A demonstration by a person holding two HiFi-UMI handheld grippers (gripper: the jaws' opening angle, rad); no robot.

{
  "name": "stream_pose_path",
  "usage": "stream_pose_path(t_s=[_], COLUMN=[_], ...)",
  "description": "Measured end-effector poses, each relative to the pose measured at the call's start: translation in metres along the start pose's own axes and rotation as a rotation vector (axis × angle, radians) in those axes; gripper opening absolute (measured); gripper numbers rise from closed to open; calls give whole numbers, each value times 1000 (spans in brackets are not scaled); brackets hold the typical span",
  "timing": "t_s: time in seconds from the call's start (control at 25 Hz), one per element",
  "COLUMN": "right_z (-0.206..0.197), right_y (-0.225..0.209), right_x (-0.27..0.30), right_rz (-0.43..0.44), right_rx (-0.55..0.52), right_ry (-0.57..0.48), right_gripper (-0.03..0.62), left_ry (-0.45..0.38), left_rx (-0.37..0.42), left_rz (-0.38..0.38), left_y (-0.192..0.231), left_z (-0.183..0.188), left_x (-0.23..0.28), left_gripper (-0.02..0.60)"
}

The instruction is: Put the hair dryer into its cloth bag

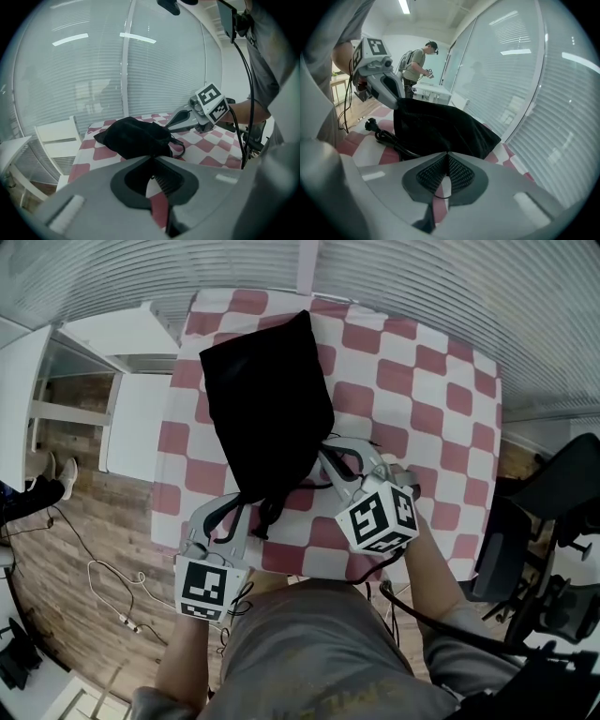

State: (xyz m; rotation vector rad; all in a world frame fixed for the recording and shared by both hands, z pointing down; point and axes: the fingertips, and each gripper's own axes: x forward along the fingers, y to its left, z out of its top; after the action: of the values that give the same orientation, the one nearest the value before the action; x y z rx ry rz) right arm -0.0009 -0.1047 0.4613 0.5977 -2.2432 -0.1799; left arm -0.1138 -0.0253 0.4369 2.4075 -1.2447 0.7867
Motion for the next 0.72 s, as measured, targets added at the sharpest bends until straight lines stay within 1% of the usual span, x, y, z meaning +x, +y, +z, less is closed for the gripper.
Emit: stream_pose_path(t_s=[0.2, 0.32, 0.4, 0.6, 0.72], right_z=[-2, -2, 2, 12, 8], right_y=[1, 6, 4, 7, 12], right_x=[-13, -30, -45, -74, -90], right_rz=[22, 59, 46, 31, 29], right_rx=[-36, -24, -21, -53, -29], right_ry=[13, 38, 43, 29, 25], right_gripper=[29, 29, 29, 28, 28], left_ry=[-6, -5, -4, -3, -3], left_rx=[7, 6, 8, 9, 18], left_rz=[5, 8, 10, 23, 26], left_y=[-3, -3, -2, 1, 0], left_z=[7, 7, 6, 5, 3], left_x=[0, 0, 0, -3, -7], left_gripper=[14, 14, 14, 14, 14])
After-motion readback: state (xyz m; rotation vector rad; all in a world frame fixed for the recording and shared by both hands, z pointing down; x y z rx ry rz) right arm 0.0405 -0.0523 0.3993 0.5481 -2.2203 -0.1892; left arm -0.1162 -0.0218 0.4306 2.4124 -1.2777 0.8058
